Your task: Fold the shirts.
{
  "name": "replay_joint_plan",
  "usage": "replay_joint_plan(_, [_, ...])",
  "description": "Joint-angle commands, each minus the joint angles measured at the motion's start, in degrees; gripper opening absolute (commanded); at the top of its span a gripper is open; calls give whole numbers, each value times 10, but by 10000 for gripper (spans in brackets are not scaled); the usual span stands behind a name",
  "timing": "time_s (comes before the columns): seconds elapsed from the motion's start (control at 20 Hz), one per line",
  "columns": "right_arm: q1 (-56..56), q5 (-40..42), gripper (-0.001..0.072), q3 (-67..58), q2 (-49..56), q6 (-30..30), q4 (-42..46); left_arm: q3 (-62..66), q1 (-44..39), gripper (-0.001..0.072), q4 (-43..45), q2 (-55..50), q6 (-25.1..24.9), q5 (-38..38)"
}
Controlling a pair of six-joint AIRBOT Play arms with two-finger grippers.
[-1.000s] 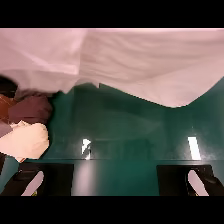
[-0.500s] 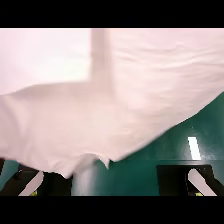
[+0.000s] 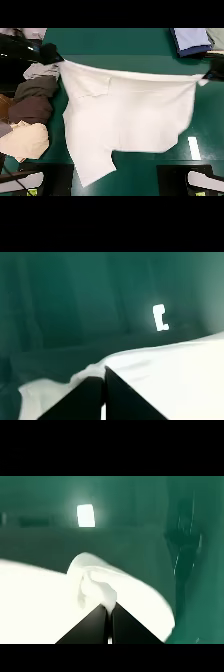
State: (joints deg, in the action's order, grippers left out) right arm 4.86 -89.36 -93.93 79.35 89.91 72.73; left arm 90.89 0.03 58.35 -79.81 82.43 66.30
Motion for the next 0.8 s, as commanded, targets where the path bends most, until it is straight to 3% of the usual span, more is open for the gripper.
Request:
replay_joint_plan(0.0, [-29,57,10,-16,102,2,18,6,-8,21,8,-92,-8,-86])
replay_joint_plan(0.2, [-29,72,11,-109,171,-4,18,21,-8,22,18,-107,-47,-119])
replay_joint_plan(0.35, [-29,48,11,-119,169,-25,20,20,-8,22,63,-107,-49,-36])
replay_joint_plan(0.5, [-29,49,11,-37,130,-30,40,-16,-8,22,84,-107,-49,35])
replay_joint_plan(0.75, [-28,106,11,121,77,-29,37,-118,-8,23,81,-107,-49,30])
